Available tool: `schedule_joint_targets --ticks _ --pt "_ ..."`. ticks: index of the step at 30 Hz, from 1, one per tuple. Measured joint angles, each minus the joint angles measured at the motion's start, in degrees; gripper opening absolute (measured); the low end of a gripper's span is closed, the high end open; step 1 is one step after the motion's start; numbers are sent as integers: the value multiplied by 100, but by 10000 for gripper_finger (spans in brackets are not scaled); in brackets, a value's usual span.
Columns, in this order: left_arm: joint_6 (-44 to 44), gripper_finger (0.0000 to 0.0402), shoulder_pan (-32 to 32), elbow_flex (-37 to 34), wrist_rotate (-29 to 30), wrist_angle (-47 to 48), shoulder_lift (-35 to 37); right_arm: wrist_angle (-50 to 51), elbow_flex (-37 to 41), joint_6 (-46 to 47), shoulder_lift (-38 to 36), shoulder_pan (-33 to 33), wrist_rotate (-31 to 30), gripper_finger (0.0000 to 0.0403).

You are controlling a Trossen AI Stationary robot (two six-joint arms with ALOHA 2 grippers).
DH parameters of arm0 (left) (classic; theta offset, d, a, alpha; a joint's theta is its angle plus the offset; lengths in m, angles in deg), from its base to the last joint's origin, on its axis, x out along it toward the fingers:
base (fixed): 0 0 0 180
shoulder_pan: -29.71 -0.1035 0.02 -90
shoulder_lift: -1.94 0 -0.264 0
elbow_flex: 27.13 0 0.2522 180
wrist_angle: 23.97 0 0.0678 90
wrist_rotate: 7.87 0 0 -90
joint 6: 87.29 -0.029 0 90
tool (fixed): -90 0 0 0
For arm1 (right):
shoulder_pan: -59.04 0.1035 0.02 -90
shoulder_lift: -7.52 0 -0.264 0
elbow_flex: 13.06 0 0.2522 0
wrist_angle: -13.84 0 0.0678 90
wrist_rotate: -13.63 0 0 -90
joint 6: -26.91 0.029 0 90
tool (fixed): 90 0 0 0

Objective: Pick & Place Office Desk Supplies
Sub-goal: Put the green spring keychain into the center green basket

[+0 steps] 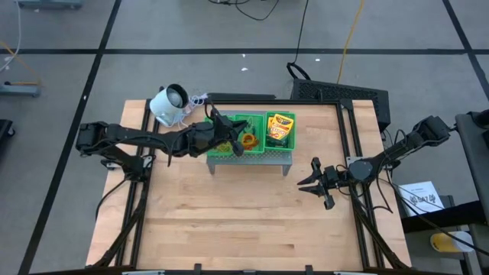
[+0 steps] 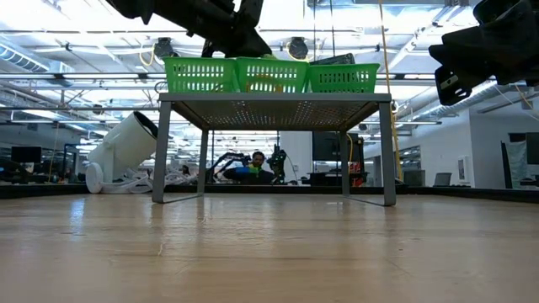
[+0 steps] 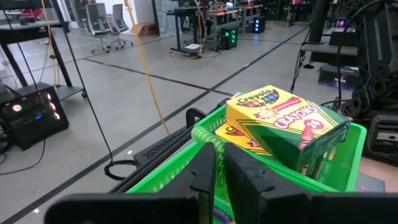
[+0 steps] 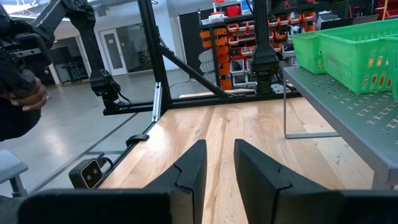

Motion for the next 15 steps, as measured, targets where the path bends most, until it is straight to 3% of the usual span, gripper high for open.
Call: schedule_joint_targets --ticks 7,15 --pt "-14 47 13 0 -9 -1 0 0 0 -2 0 0 0 70" --pt "-23 170 149 0 -168 9 15 0 0 0 0 0 13 70"
